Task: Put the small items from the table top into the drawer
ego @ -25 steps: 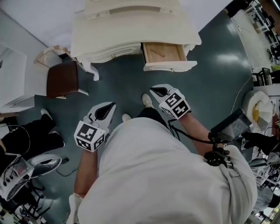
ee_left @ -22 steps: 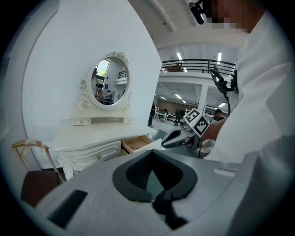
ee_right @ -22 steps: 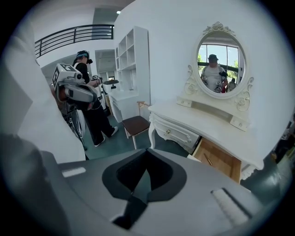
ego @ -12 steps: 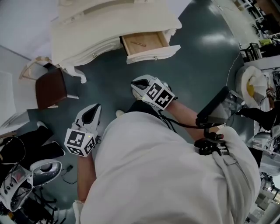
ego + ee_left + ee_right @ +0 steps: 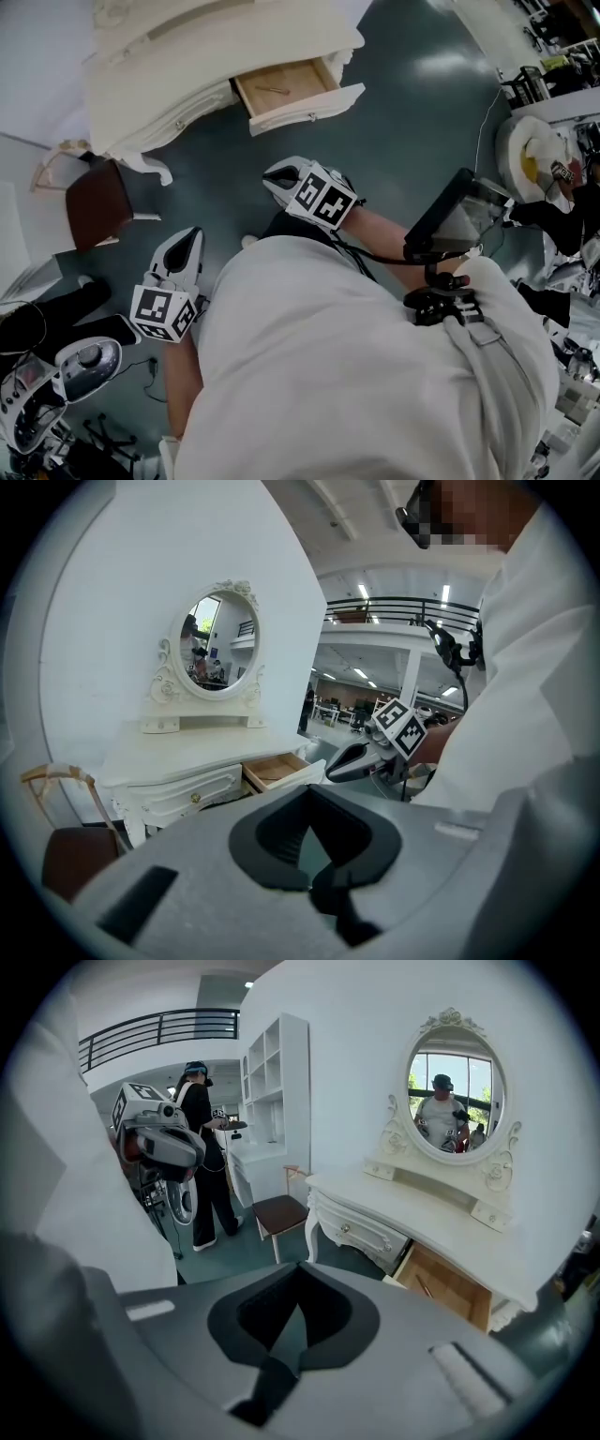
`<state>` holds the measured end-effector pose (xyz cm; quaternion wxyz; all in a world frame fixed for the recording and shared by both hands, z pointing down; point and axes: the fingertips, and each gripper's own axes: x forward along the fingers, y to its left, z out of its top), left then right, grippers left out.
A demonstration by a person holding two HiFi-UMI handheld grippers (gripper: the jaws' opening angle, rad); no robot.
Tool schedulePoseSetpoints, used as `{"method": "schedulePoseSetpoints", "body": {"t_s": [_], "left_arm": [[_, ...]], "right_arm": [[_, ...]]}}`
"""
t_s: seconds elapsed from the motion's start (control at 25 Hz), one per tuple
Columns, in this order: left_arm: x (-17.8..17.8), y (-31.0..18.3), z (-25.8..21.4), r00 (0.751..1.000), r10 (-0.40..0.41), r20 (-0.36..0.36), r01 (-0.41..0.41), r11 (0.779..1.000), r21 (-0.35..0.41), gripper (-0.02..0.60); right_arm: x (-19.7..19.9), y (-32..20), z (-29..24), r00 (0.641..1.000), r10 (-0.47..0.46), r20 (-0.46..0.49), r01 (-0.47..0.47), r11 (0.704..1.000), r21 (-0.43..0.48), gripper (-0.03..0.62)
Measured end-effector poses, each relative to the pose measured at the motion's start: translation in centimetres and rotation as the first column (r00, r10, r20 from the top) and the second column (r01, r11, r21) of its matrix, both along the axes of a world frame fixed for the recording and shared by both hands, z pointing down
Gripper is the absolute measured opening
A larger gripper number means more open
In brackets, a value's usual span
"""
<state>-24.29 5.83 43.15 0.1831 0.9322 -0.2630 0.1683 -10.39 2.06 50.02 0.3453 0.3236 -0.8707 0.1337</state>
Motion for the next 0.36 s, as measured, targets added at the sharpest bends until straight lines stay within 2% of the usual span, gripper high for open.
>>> {"method": "schedulePoseSetpoints", "body": {"t_s": [0.36], "left_arm": [[-0.01, -0.17, -0.26, 1.000, 0.009, 0.007, -0.009, 1.000, -0.006, 0.002]], "right_arm": [[0.06, -0.17, -0.06, 1.000, 0.003, -0.005, -0.003, 1.000, -0.002, 0.000]]}}
